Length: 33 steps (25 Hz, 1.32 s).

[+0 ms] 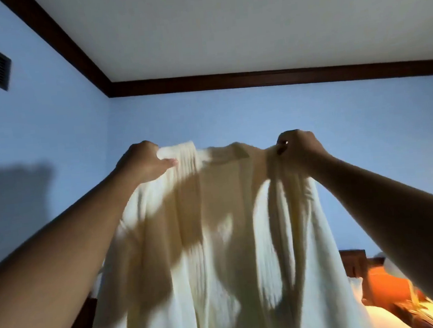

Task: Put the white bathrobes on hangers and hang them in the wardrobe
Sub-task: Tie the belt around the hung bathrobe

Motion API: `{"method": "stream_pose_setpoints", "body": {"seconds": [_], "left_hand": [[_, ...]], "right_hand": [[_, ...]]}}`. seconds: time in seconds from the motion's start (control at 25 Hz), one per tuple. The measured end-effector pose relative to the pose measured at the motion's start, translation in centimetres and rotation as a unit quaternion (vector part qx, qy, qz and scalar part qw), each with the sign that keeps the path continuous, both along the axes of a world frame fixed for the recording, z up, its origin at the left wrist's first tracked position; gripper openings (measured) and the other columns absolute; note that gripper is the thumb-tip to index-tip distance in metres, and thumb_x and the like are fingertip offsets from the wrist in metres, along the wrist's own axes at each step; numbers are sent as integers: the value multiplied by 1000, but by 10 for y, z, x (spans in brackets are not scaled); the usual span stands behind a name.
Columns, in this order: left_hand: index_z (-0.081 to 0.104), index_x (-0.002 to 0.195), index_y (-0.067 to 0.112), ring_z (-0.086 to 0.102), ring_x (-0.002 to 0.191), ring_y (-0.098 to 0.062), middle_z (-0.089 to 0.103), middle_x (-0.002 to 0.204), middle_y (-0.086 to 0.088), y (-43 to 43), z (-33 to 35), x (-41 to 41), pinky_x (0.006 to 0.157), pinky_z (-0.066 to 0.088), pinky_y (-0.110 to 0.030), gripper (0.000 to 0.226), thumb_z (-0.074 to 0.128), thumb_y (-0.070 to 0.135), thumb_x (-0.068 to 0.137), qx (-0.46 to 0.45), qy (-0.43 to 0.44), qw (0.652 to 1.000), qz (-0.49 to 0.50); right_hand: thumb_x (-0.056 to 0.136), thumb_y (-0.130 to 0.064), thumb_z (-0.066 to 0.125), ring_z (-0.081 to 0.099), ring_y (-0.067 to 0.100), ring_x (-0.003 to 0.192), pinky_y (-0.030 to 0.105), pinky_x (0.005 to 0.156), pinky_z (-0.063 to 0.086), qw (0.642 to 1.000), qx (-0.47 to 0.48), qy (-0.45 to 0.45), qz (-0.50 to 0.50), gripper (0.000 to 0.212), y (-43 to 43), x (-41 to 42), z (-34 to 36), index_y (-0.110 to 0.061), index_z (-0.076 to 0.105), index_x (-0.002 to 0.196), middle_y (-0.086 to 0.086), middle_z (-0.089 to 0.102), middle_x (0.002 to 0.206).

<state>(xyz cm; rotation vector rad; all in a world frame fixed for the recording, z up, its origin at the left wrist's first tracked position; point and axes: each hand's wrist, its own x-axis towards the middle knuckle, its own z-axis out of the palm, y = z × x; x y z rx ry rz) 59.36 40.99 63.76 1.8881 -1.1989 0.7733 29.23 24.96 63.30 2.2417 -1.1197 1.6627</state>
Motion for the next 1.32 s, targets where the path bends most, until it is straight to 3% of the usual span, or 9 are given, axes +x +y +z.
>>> {"method": "stream_pose_setpoints", "body": {"seconds": [0.12, 0.24, 0.4, 0.52, 0.6, 0.8, 0.96, 1.16, 1.32], "left_hand": [[49, 71, 13, 60, 73, -20, 58, 72, 1, 8, -21, 7, 63, 39, -31, 72, 73, 81, 67, -12, 23, 999, -30], [70, 89, 12, 66, 92, -15, 71, 98, -4, 6, -42, 15, 78, 43, -29, 68, 87, 69, 58, 110, 145, 968, -170], [73, 119, 19, 46, 137, -11, 60, 142, 3, -5, -76, 18, 111, 27, -29, 54, 73, 57, 80, 214, 235, 914, -253], [71, 95, 15, 60, 100, -24, 66, 97, 3, -18, -87, 24, 82, 39, -28, 19, 63, 32, 99, 141, 181, 954, -195], [58, 73, 11, 56, 75, -27, 58, 68, 2, -29, -99, 21, 62, 38, -28, 32, 62, 32, 97, 14, 118, 985, -123], [56, 73, 14, 52, 67, -35, 59, 69, 0, -40, -123, 24, 61, 43, -32, 39, 61, 47, 92, -147, 10, 988, 48], [52, 70, 12, 49, 66, -36, 61, 71, -6, -53, -127, 13, 62, 41, -33, 38, 60, 41, 95, -157, 7, 986, 47], [51, 70, 18, 47, 67, -33, 69, 79, -11, -67, -134, 2, 63, 40, -33, 34, 60, 39, 95, -152, -29, 987, 32], [54, 71, 12, 57, 72, -39, 68, 82, -14, -65, -129, 22, 65, 42, -34, 36, 59, 41, 93, -160, 11, 985, 57]], "right_hand": [[85, -13, 51, 55, 33, 75, 33, 62, 42, 997, -63, -5, -32, 10, -23, -10, -41, -18, 59, 88, 5, 58, 80], [85, -15, 53, 58, 34, 75, 32, 61, 45, 986, 25, 157, -55, 9, -43, -10, -87, -16, 60, 81, 8, 61, 82], [90, -14, 50, 55, 32, 70, 30, 56, 40, 995, 75, -4, -61, 13, -68, -4, -132, -13, 57, 79, 6, 59, 77], [92, -7, 55, 62, 30, 79, 28, 65, 44, 953, 248, -152, 90, 16, -67, 13, -136, -9, 70, 87, 12, 68, 84], [94, -10, 53, 60, 29, 81, 28, 69, 42, 939, 232, -228, 116, 14, -60, 22, -144, -17, 65, 95, 7, 65, 85], [95, -31, 50, 56, 27, 70, 38, 57, 45, 975, 65, 205, 58, 19, -78, 27, -180, -32, 37, 81, -4, 56, 77], [88, -24, 55, 57, 26, 76, 31, 60, 40, 970, 58, 236, -9, 10, -88, 13, -218, -27, 45, 87, -3, 51, 85], [88, -35, 64, 56, 12, 62, 26, 55, 44, 964, 255, 68, 30, 32, -110, 15, -248, -17, 56, 62, -7, 57, 62], [78, -35, 65, 63, 19, 79, 25, 55, 44, 926, 301, 196, -113, 14, -126, -12, -292, -27, 66, 89, -4, 68, 91]]}}
